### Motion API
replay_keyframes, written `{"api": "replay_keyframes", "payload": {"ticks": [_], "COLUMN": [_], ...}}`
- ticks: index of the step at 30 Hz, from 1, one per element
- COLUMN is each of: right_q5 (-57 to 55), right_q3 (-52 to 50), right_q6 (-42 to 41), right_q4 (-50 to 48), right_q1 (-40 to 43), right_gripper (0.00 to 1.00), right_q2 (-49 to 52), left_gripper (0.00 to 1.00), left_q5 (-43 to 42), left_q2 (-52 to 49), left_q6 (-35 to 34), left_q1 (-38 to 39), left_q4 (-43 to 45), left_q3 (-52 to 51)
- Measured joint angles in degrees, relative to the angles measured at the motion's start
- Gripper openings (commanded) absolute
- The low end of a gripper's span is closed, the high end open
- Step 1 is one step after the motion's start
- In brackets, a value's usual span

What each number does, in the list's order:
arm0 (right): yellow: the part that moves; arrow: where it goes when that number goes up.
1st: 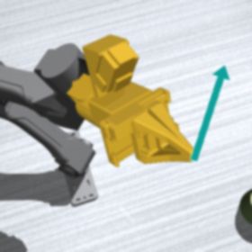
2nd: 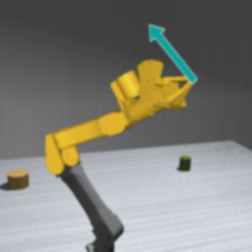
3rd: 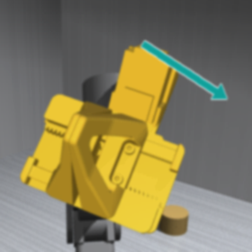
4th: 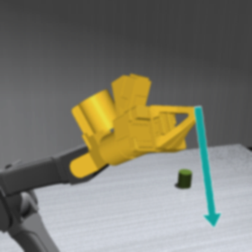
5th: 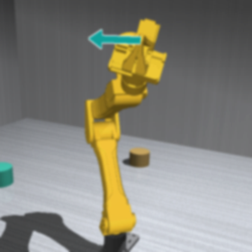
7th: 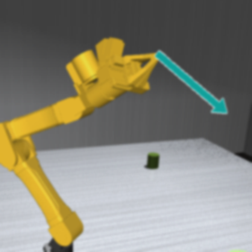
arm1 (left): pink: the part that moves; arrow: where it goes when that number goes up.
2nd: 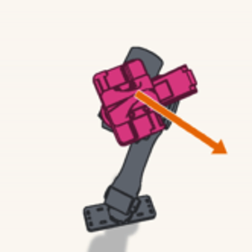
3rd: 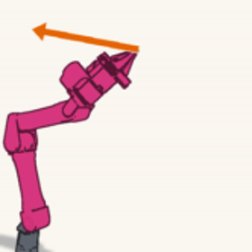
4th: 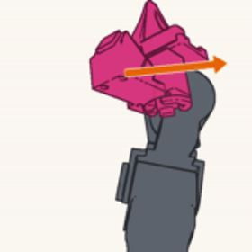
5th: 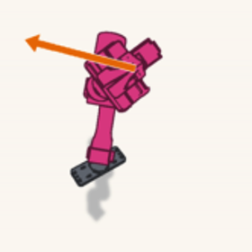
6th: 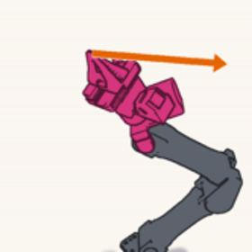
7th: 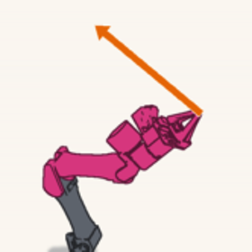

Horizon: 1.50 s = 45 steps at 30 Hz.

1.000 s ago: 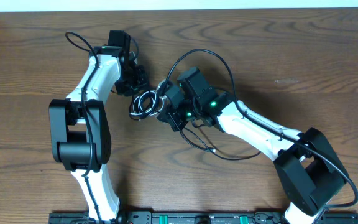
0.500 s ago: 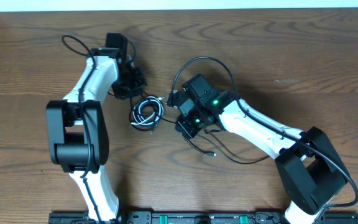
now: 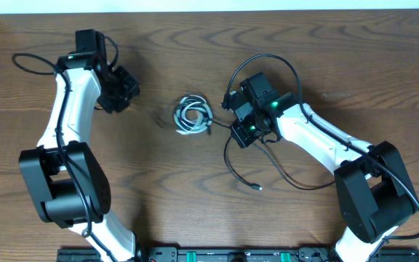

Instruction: Untangle cables

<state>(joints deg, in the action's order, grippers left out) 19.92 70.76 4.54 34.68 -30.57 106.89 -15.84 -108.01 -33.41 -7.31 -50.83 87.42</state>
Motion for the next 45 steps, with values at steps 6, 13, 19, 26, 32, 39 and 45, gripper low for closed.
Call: {"api": "replay_keyframes", "payload": {"ticks": [6,13,19,26,32,39,45], "right_q5": [-0.04,0.00,0.68,1.03,1.07,1.07,1.07], "right_q3": [0.00,0.00,0.00,0.00,0.00,0.00,0.00], "right_q6": [0.79,-0.63,-2.80,-2.75,-1.42,-0.74,-0.66], "right_q4": [0.33,0.26,0.66,3.28,2.80,1.97,1.95], "right_q1": [-0.04,-0.04,-0.04,0.48,1.42,1.53,1.53], "right_gripper": [0.01,0.01,0.01,0.01,0.01,0.01,0.01], "right_q2": [0.00,0.00,0.00,0.00,0.00,0.00,0.00], "left_gripper": [0.70,0.67,0.36,0.47,0.49,0.48,0.48], "left_q5": [0.79,-0.52,0.76,4.44,5.18,-1.64,-5.11], "left_q2": [0.00,0.00,0.00,0.00,0.00,-1.36,-5.20], "left_q6": [1.55,6.49,14.25,17.25,25.73,38.34,42.95], "left_q1": [0.79,5.77,13.16,15.89,15.82,15.85,15.85], "left_q4": [-1.88,-1.70,5.03,7.87,7.41,6.73,6.32], "left_q3": [0.00,0.00,0.00,0.04,0.04,0.04,0.04]}}
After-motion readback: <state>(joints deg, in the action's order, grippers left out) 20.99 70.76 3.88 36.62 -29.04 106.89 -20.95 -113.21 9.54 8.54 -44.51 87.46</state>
